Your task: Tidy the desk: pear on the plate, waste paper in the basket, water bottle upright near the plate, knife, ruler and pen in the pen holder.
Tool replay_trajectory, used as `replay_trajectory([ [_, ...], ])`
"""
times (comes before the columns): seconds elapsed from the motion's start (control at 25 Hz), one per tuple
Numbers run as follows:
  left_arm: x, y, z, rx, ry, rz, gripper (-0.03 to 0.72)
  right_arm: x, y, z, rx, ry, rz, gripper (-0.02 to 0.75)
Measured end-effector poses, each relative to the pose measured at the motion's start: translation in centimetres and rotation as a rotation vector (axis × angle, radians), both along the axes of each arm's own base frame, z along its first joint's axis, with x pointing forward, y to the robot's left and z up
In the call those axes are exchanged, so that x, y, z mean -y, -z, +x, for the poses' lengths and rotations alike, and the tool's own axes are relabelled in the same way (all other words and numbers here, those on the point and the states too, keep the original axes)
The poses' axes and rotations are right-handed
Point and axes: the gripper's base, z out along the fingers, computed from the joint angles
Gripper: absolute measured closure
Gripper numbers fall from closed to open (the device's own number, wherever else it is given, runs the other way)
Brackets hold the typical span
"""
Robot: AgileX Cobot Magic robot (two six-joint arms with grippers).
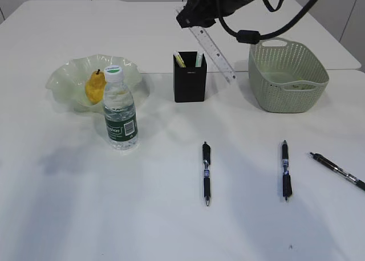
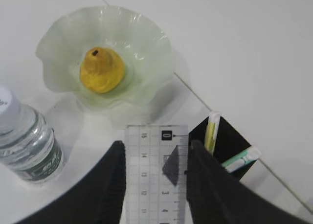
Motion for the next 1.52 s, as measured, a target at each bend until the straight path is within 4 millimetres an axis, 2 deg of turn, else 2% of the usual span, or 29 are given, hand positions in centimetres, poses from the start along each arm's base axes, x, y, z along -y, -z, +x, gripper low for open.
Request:
replay_trajectory([
  [0.44, 0.0, 0.0, 0.0, -0.002, 0.000, 0.000, 0.167, 0.2, -1.6, 1.6, 0.167, 0.155, 0.164, 0.458],
  [0.96, 0.0, 0.0, 0.0, -0.004, 0.000, 0.000, 0.167, -0.1, 3.2, 4.9, 0.113, 0.370, 0.391, 0.458],
  [1.28, 0.0, 0.0, 0.0, -0.004, 0.000, 0.000, 0.167, 0.1, 3.9, 6.1, 0.121, 0.453, 0.461, 0.458],
  [1.52, 0.0, 0.0, 0.0, -0.004, 0.000, 0.000, 0.168, -0.1, 3.3, 7.1, 0.155, 0.470, 0.508, 0.458],
])
